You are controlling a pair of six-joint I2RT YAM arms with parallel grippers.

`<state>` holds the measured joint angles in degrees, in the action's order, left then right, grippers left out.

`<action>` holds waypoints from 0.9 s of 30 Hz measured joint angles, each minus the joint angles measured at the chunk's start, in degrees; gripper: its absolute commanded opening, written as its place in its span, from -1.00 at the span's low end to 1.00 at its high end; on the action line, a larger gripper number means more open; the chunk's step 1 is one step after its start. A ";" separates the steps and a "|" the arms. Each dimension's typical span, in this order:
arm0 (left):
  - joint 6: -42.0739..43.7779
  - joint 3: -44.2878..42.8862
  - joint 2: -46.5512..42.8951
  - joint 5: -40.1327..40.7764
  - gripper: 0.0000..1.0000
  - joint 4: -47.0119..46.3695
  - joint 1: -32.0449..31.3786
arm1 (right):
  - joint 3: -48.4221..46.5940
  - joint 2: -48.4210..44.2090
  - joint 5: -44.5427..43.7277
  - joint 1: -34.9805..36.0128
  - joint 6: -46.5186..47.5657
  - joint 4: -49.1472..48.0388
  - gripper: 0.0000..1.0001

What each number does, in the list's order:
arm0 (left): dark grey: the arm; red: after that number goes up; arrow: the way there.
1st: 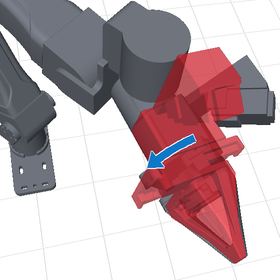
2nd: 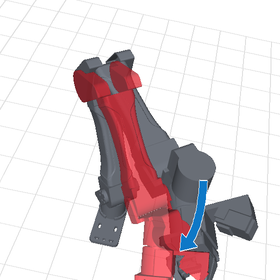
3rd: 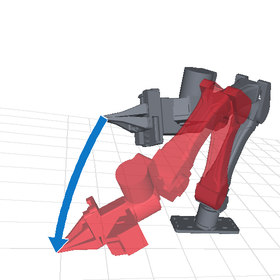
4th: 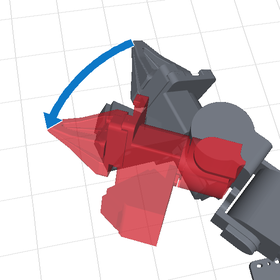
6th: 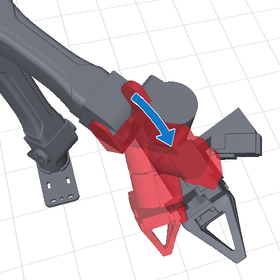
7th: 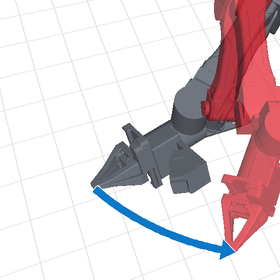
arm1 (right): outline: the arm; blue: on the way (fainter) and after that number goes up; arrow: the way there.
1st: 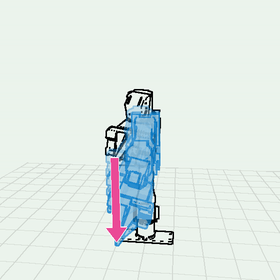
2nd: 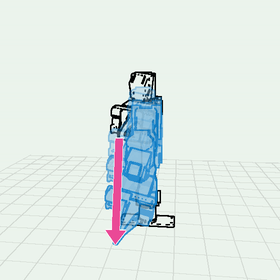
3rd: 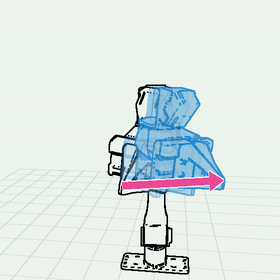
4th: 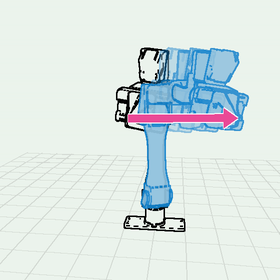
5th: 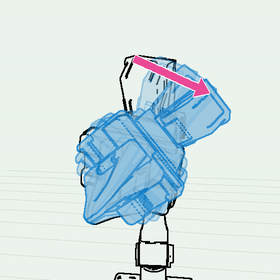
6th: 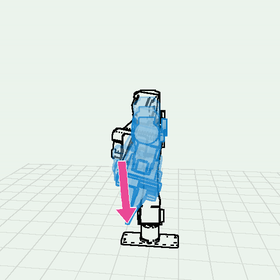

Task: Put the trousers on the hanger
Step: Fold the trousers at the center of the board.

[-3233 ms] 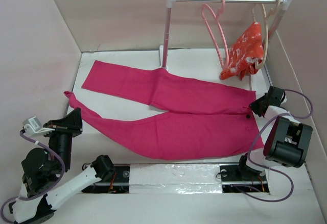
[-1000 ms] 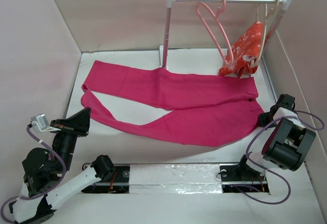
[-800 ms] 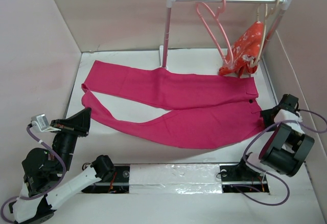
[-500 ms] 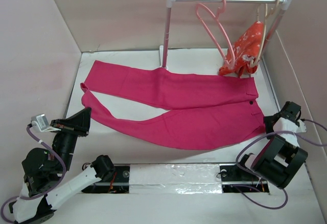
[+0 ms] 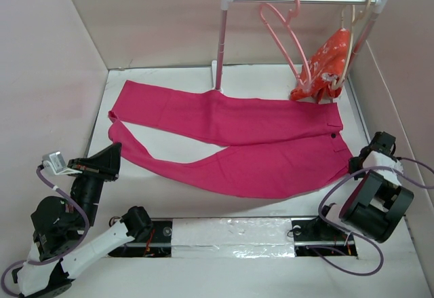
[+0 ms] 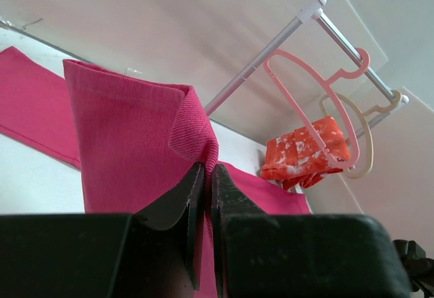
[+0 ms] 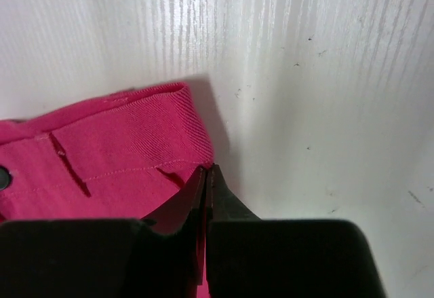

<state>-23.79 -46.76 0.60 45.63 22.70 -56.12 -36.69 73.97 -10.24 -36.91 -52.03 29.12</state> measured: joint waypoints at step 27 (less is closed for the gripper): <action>-4.98 -6.84 1.16 11.96 -1.00 5.95 -1.05 | -17.73 -26.77 -4.94 0.00 17.59 19.02 -1.00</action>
<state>-28.77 -53.60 1.76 57.58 28.64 -57.17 -54.41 47.20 -15.18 -36.91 -34.44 48.14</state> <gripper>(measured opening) 0.029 0.013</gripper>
